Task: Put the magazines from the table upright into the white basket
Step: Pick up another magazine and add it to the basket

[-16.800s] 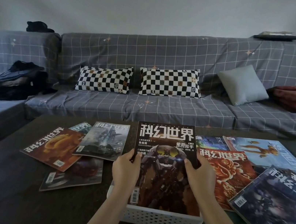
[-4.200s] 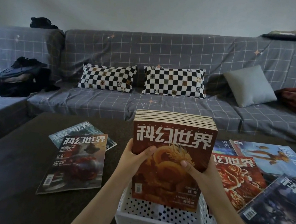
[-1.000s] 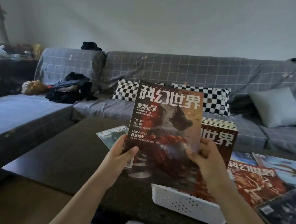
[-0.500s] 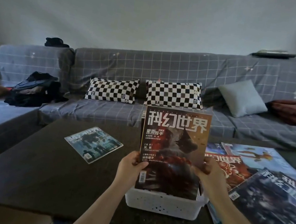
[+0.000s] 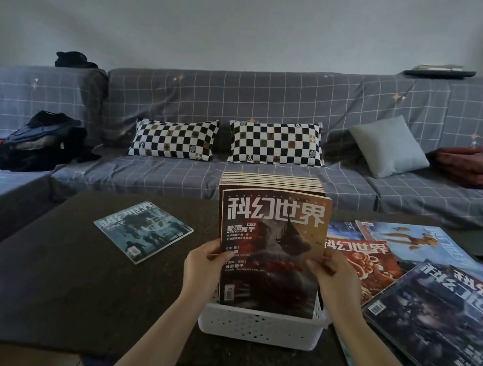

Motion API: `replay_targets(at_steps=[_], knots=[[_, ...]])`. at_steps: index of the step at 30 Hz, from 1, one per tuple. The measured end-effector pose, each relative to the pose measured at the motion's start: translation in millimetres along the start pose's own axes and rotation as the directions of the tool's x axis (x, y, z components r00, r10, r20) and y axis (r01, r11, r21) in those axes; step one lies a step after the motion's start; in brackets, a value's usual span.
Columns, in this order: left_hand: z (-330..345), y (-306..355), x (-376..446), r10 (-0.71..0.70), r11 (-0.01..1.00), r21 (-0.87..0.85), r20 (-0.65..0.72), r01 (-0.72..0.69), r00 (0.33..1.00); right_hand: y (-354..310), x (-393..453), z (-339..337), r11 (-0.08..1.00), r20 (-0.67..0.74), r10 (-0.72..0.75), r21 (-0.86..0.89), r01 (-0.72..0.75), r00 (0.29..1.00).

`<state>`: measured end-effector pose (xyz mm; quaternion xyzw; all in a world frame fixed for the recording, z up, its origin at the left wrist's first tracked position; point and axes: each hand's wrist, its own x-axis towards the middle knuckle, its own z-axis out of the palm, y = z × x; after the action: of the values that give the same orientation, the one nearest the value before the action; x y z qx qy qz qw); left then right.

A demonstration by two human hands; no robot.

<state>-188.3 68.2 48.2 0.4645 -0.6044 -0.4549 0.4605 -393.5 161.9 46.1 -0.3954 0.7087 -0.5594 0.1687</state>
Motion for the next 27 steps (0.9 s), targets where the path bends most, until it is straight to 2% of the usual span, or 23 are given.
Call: replay_targets(at_steps=[8,16,23,27], knots=[[-0.6,-3.2,4.8,0.036,0.994,0.104,-0.138,-0.022,0.990,0.1,2.5,5.6,0.999,-0.057,-0.027,-0.019,0.026,0.998],[1.5,-3.6,5.1,0.033,0.998,0.063,-0.253,-0.017,0.967,-2.9,2.4,9.9,0.999,-0.166,-0.049,-0.015,0.047,0.985],[2.6,-5.7,4.5,0.020,1.000,-0.003,-0.269,-0.021,0.963,-1.8,3.6,14.5,0.991,-0.168,-0.100,-0.102,0.084,0.981],[4.4,-7.4,5.5,-0.006,1.000,-0.019,-0.272,0.001,0.962,-3.7,1.7,16.3,0.994,-0.136,-0.072,-0.089,0.060,0.988]])
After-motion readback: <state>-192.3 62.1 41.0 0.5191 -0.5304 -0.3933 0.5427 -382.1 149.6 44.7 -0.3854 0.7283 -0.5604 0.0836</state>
